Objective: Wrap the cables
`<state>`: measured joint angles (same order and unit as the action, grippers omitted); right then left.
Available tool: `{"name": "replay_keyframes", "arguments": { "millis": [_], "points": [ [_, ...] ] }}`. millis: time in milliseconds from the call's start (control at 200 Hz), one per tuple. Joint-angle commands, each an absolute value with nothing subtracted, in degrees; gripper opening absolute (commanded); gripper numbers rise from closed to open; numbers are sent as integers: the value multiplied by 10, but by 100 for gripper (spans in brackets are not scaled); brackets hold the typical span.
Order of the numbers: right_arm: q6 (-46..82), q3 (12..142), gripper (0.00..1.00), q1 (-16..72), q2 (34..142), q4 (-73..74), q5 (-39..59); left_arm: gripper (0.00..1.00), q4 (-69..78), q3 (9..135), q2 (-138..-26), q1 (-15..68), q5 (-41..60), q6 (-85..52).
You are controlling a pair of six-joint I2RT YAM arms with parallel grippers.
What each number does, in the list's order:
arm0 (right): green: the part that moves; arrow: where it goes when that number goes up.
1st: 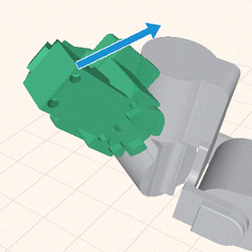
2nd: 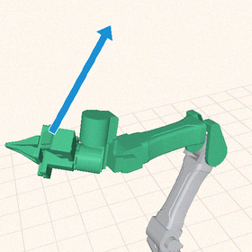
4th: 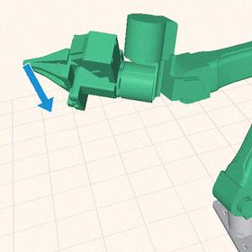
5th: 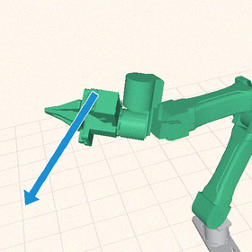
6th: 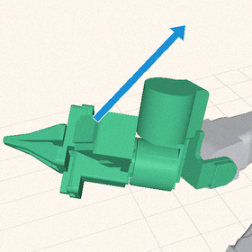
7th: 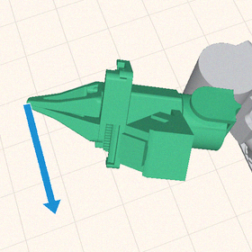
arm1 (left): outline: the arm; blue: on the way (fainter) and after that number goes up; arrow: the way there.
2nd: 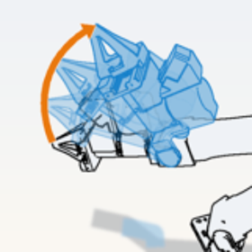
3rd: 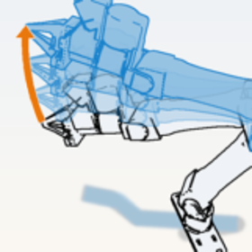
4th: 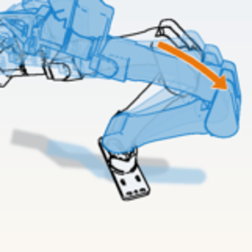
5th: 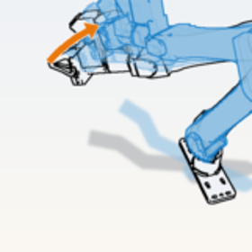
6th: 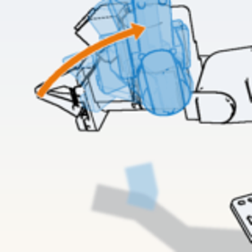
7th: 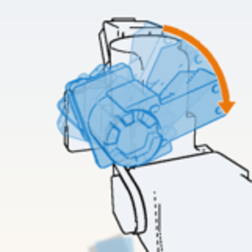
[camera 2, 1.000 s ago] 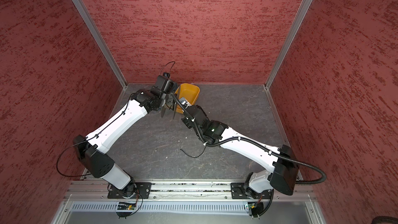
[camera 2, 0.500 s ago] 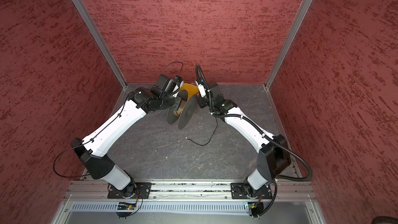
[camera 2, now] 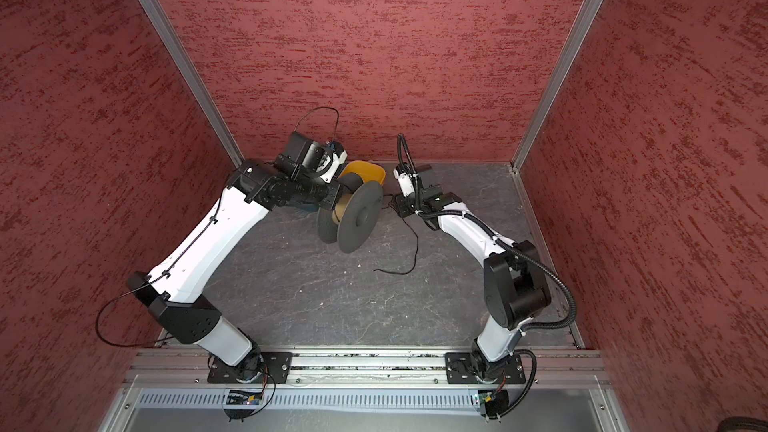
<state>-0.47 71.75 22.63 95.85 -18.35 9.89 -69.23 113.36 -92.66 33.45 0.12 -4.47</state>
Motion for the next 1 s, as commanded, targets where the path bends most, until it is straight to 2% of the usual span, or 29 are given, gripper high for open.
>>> {"name": "replay_keyframes", "arguments": {
  "millis": [0,150,301,531,992],
  "points": [
    [21,688,62,230,904,-120,104,2,-693,1169,-926,317,42,-71],
    [62,633,70,229,876,-63,112,2,-705,1191,-945,306,63,-78],
    [119,568,74,230,837,3,128,2,-714,1219,-959,299,84,-86],
    [246,434,80,233,755,169,209,2,-717,1237,-960,282,123,-95],
    [356,391,82,265,777,254,248,1,-691,1205,-947,270,144,-94]
  ]
}}
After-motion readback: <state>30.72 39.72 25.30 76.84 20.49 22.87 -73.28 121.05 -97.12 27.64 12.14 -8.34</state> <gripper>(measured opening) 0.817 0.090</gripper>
